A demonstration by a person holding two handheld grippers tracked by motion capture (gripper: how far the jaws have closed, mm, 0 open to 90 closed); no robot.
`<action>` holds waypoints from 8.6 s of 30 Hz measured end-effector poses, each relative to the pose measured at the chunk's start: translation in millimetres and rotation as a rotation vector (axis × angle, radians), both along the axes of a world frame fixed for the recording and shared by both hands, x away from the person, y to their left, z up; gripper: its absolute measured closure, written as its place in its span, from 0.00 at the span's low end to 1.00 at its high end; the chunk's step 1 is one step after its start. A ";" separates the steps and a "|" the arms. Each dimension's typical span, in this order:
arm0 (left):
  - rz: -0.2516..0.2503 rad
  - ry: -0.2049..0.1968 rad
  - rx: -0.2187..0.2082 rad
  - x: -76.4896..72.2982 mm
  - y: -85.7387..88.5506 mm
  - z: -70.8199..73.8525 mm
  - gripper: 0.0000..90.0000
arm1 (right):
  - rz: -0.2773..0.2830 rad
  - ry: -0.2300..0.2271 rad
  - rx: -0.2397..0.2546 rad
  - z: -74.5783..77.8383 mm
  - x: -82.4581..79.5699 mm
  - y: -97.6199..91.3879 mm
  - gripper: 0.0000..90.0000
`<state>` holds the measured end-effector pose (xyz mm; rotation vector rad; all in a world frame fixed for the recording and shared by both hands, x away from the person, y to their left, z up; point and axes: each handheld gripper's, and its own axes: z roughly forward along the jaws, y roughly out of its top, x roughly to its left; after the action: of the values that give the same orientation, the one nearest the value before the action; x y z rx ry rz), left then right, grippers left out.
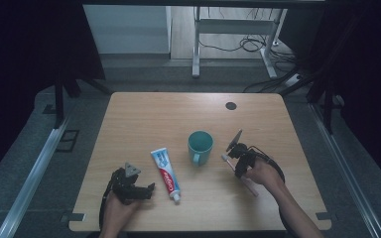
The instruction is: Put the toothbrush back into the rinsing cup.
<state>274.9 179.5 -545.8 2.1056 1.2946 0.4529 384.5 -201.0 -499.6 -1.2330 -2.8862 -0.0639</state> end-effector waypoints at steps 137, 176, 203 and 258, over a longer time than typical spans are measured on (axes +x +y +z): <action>-0.005 -0.001 0.003 0.3 0.4 0.1 0.00 | 0.018 -0.597 0.746 103.3 4.7 16.4 0.87; -0.005 -0.001 0.004 0.3 0.4 0.1 0.00 | 0.027 -0.632 0.804 101.4 18.7 56.2 0.87; -0.004 -0.001 0.003 0.2 0.3 0.1 0.00 | 0.027 -0.598 0.788 62.4 20.3 60.6 0.87; -0.002 0.000 0.001 0.1 0.1 0.1 0.00 | 0.024 -0.504 0.709 28.3 22.7 65.7 0.78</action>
<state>275.0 179.6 -545.7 2.1076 1.2931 0.4529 407.1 -135.3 -471.2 -1.1333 -2.7703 -1.4319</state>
